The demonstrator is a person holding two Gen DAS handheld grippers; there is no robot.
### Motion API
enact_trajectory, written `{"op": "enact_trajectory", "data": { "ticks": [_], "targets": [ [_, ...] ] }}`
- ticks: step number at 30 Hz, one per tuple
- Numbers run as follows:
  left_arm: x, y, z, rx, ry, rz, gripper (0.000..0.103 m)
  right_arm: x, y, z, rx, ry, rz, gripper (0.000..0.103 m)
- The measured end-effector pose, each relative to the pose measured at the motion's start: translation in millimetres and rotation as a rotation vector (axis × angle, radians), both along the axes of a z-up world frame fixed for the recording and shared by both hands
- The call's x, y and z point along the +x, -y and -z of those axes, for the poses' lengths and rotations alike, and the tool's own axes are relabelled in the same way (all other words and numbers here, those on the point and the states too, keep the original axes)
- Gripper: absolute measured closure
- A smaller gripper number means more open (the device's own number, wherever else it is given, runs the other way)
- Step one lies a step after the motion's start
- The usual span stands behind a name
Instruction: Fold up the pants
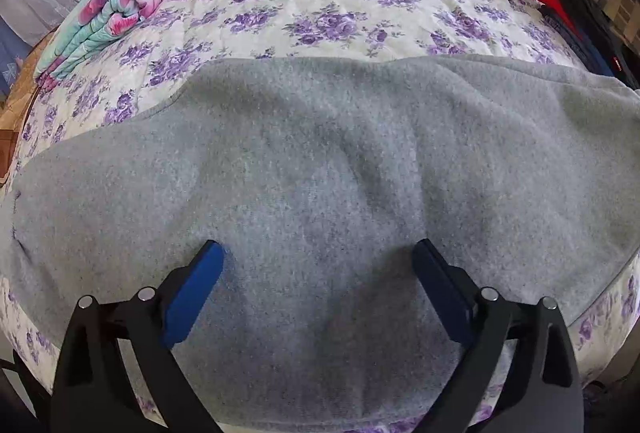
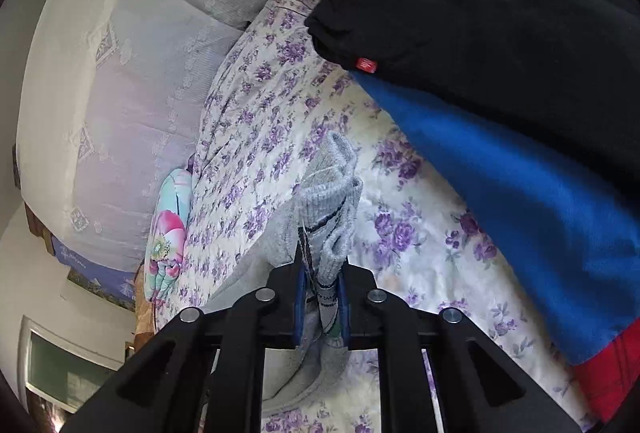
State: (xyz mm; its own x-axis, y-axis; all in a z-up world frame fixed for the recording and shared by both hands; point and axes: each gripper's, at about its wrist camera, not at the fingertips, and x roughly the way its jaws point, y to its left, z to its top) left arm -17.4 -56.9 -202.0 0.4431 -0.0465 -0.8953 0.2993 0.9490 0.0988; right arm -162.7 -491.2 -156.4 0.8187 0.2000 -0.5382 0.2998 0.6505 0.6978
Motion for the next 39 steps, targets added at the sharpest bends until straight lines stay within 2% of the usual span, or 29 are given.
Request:
{"op": "enact_trajectory", "data": {
  "ticks": [2,6,10,14,17,23,29,34,35,36,37,39],
  "targets": [
    [-0.8,-4.6,-8.1,-0.027,0.015,0.001,0.009,3.8,-12.9,-19.6,-0.065,0.02,-0.023,0.091],
    [-3.7,-34.9,-44.2,-0.136,0.093,-0.046,0.009,15.6,-53.2,-66.0,-0.236,0.08,-0.102,0.091],
    [-4.4,-92.4,-77.7,-0.246,0.153,-0.16,0.009,32.8,-112.6,-103.5,-0.411,0.143,-0.232,0.091],
    [-13.8,-160.5,-102.3,-0.308,0.218,-0.288,0.01,54.7,-184.5,-115.6,-0.559,0.175,-0.386,0.091],
    [-24.8,-203.6,-108.8,-0.316,0.238,-0.36,0.01,67.4,-240.7,-103.4,-0.677,0.172,-0.517,0.091],
    [-49.8,-260.1,-96.4,-0.308,0.22,-0.463,0.01,82.3,-331.4,-45.9,-0.858,0.086,-0.757,0.091],
    [-62.1,-286.1,-74.7,-0.334,0.168,-0.542,0.01,83.7,-359.6,-23.2,-0.919,0.034,-0.836,0.091],
    [-62.8,-285.6,-63.9,-0.345,0.14,-0.552,0.01,84.8,-368.2,-5.6,-0.961,-0.009,-0.887,0.09],
    [-62.1,-284.4,-62.6,-0.349,0.136,-0.55,0.01,86.5,-371.7,3.1,-0.98,-0.044,-0.917,0.09],
    [-59.5,-283.3,-61.3,-0.351,0.13,-0.549,0.01,88.1,-375.4,12.1,-0.997,-0.073,-0.951,0.088],
    [-57.7,-282.0,-59.6,-0.354,0.125,-0.547,0.01,84.7,-378.3,15.1,-1.014,-0.061,-0.964,0.084],
    [-54.1,-279.1,-55.7,-0.359,0.112,-0.544,0.01,80.5,-382.6,14.1,-0.99,-0.054,-1.017,0.066]
  ]
}}
